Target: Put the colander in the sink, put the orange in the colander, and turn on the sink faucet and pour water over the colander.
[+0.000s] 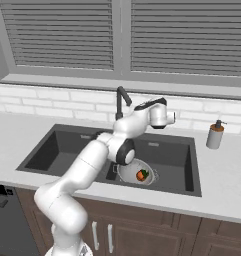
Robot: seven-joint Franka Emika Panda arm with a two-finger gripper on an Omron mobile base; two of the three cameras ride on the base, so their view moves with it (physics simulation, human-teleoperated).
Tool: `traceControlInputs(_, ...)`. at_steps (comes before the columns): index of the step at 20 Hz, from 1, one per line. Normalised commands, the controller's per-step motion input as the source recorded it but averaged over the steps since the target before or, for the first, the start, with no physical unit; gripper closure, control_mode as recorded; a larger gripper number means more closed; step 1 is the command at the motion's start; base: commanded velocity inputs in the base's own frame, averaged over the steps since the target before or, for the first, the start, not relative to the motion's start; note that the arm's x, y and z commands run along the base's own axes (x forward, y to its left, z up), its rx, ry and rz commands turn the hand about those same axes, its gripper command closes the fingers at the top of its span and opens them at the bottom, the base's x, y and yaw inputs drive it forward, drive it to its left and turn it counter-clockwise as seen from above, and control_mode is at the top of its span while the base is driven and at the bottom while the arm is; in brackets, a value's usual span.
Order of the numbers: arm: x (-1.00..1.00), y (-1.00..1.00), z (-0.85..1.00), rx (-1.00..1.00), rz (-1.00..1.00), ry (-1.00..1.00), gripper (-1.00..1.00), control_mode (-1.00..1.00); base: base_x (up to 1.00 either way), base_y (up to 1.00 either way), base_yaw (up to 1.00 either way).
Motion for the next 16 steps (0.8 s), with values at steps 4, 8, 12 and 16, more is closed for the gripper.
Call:
traceControlInputs(4, 0.0, 0.0, 0.0, 0.0, -0.01, 0.0, 1.0, -1.0, 0.0, 0.0, 0.0)
traceControlInputs(8, 0.0, 0.0, 0.0, 0.0, -0.16, 0.0, 1.0, -1.0, 0.0, 0.0, 0.0)
traceControlInputs(12, 0.0, 0.0, 0.0, 0.0, -0.26, 0.0, 1.0, -1.0, 0.0, 0.0, 0.0)
traceControlInputs(16, 0.0, 0.0, 0.0, 0.0, -0.34, 0.0, 1.0, -1.0, 0.0, 0.0, 0.0)
